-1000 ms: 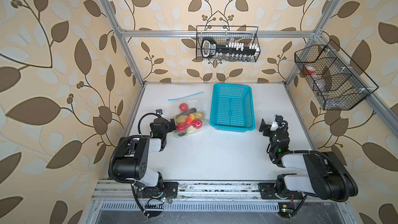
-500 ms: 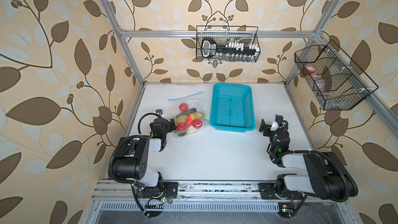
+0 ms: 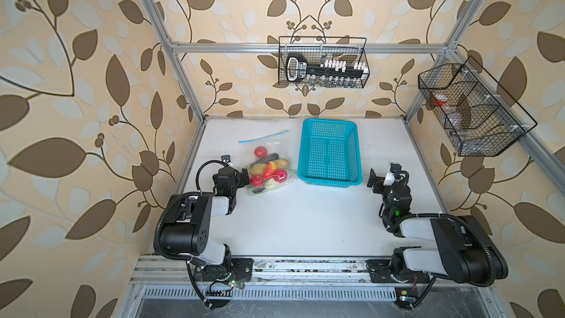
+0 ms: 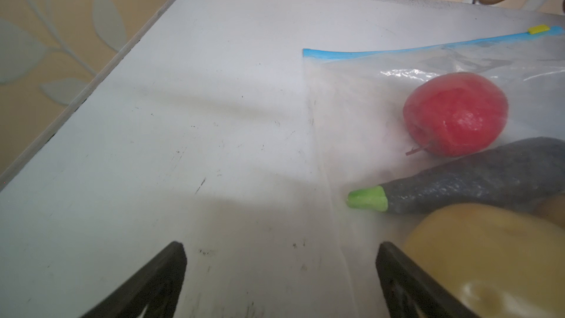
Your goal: Place the food in the zip-top bag and seal the zipper
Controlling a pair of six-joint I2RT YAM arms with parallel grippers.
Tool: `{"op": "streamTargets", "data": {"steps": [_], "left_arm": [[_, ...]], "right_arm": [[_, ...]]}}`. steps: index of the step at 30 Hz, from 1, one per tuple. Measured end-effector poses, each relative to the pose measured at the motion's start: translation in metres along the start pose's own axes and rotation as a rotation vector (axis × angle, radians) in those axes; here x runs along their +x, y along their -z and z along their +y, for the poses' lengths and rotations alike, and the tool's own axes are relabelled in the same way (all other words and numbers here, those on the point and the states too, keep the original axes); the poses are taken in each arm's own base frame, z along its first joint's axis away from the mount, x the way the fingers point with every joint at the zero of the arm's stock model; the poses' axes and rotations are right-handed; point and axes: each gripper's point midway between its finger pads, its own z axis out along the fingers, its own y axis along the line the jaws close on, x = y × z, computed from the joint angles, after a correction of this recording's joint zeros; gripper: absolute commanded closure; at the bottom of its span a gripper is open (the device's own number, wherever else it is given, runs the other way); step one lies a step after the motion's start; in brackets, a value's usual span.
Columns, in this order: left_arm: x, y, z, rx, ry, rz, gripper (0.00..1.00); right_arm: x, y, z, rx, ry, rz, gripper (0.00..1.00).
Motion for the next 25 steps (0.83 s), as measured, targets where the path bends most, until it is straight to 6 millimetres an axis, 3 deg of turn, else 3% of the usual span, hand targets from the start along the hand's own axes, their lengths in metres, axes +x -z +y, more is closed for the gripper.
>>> {"op": "streamTargets", "data": {"steps": [25], "left_arm": [[-0.0003,0.0000,0.0000,0.000,-0.002,-0.001,0.01]], "right_arm": [[-0.0016,-0.0019,0.0006,0.000,0.000,0.000,0.00]]}}
